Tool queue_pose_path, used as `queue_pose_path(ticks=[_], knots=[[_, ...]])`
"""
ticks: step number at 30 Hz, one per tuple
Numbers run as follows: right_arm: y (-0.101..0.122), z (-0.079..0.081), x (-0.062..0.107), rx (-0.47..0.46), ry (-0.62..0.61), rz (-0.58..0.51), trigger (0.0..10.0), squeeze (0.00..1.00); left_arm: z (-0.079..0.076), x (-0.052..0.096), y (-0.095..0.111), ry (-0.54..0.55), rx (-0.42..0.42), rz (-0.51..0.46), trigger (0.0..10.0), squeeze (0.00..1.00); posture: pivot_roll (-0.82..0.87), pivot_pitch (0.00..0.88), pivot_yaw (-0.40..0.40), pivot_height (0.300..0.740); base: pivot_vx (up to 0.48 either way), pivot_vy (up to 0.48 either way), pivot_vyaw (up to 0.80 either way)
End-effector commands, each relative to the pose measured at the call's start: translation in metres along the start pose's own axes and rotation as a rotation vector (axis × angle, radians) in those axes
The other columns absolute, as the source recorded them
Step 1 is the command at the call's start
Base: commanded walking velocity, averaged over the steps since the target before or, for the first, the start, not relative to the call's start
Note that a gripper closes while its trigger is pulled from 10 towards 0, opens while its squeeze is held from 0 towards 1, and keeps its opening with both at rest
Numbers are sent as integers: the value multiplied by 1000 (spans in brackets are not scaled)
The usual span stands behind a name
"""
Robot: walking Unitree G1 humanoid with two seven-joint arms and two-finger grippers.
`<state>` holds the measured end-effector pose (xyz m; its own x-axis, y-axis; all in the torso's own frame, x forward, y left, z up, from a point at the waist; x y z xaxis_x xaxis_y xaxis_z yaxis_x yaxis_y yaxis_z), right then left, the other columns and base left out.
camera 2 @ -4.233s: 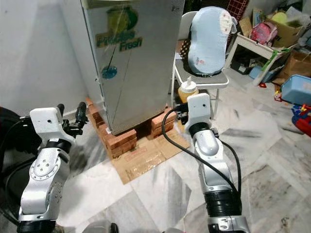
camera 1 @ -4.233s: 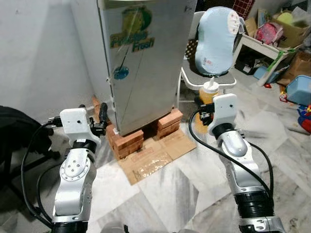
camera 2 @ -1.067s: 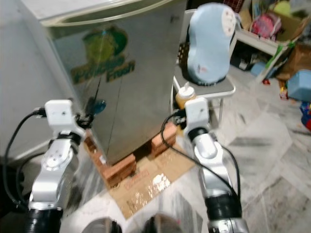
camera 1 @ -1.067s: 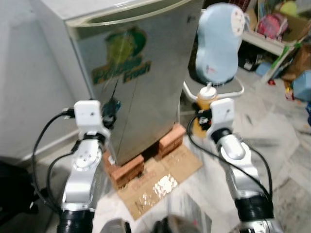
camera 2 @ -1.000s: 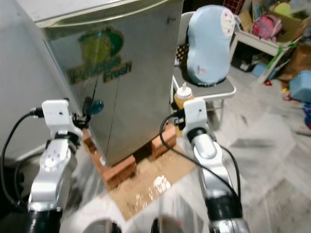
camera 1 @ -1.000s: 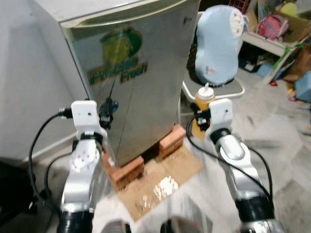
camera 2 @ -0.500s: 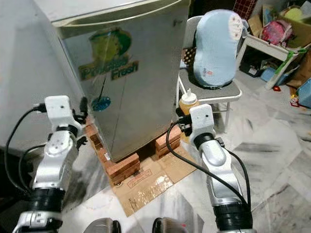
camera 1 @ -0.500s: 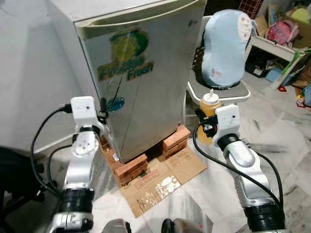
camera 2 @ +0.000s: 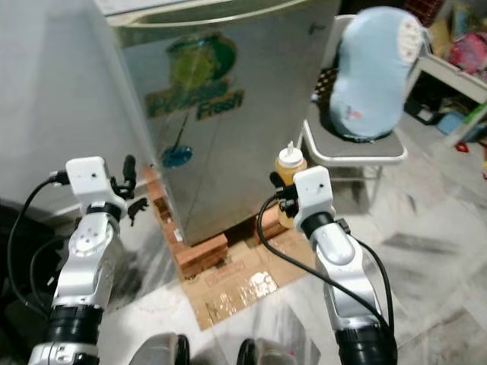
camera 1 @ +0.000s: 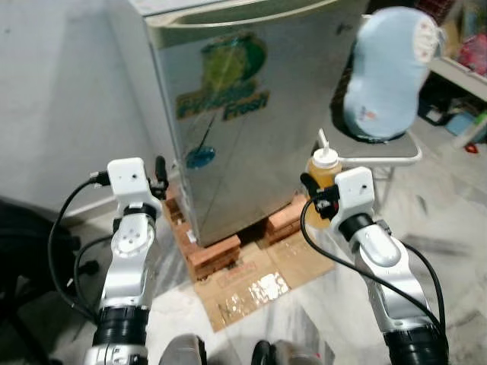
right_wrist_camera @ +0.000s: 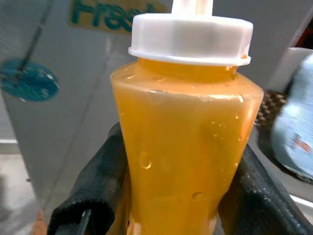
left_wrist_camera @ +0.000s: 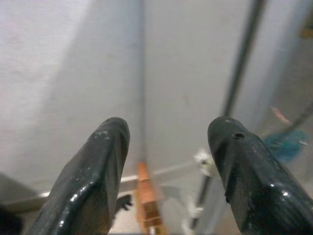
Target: Restocking fridge
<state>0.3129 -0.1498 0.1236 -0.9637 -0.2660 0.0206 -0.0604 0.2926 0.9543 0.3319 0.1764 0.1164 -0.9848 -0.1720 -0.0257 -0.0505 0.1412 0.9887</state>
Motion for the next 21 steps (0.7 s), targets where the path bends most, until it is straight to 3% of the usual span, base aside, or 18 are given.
queue_pose_path(ticks=[1,14,21], knots=[[7,-2,-1,7,1,-19,10000,0,1,2,5,7,4,-24,10000,0,-19,99,-32,740,390,0,0],[6,-2,-4,7,-12,-15,10000,0,-1,5,5,-4,2,-19,10000,0,-13,92,-28,740,399,0,0],[5,-4,-5,11,-19,-11,10000,0,-6,12,4,2,30,-23,10000,0,-13,88,-28,740,79,0,0]])
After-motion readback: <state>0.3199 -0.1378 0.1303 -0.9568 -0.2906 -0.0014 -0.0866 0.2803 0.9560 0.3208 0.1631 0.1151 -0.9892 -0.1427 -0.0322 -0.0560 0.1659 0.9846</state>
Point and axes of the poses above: a point about 5 cm out from each wrist's last joint towards the gripper, its own x axis pointing back from the gripper into the wrist, its own y axis along the axis of the wrist's last joint, z = x × y, the point moved 3 cm from there along -x, pointing out of the wrist towards the gripper, and after that the axes turned 7 degrees about x, right-handed, at the moved point
